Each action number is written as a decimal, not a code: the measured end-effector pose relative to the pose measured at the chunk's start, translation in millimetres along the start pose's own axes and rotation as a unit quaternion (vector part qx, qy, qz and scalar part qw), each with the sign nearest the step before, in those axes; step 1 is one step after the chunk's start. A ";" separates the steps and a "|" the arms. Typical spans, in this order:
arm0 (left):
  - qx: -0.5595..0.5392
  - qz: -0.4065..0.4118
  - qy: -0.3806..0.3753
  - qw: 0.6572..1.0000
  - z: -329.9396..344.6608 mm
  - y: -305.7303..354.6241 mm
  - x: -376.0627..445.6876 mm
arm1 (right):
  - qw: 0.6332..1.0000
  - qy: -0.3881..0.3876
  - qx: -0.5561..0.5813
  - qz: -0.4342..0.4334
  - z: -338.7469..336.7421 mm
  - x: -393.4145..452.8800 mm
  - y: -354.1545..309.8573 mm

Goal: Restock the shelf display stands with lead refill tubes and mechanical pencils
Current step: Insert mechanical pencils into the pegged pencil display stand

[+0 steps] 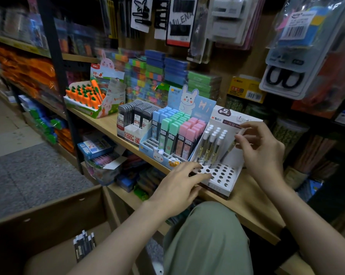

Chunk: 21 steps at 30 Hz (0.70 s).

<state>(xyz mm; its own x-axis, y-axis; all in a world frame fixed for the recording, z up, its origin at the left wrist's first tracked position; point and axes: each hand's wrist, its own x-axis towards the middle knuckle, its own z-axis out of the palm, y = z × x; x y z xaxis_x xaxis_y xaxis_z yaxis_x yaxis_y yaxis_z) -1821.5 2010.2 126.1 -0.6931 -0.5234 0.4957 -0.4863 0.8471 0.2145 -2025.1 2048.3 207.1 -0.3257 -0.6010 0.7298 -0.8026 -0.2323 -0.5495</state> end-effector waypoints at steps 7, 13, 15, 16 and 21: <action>0.012 0.007 -0.013 1.000 -1.8 -1.7 0.0 | 0.998 0.001 -0.042 0.048 5.6 11.4 -2.8; 0.008 -0.002 -0.012 1.000 -3.3 -1.7 -1.2 | 0.994 -0.034 -0.104 0.011 12.1 8.1 -6.0; 0.005 0.002 -0.015 1.000 -4.3 -2.2 -1.3 | 0.994 -0.031 -0.108 0.014 13.0 6.7 -5.6; 0.004 0.006 -0.015 1.000 -5.1 -2.7 -1.1 | 0.993 -0.033 -0.113 0.022 13.3 7.6 -5.9; 0.010 0.015 -0.020 1.000 -5.6 -6.6 -2.1 | 0.979 -0.087 -0.176 0.045 14.3 8.2 -12.0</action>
<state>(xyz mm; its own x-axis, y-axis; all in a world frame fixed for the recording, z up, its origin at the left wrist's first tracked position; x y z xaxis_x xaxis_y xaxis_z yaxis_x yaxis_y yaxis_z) -1813.9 2006.3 128.4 -0.7277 -0.5021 0.4672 -0.4761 0.8602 0.1830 -2011.0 2035.2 213.8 -0.3377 -0.7356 0.5872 -0.9072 0.0881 -0.4114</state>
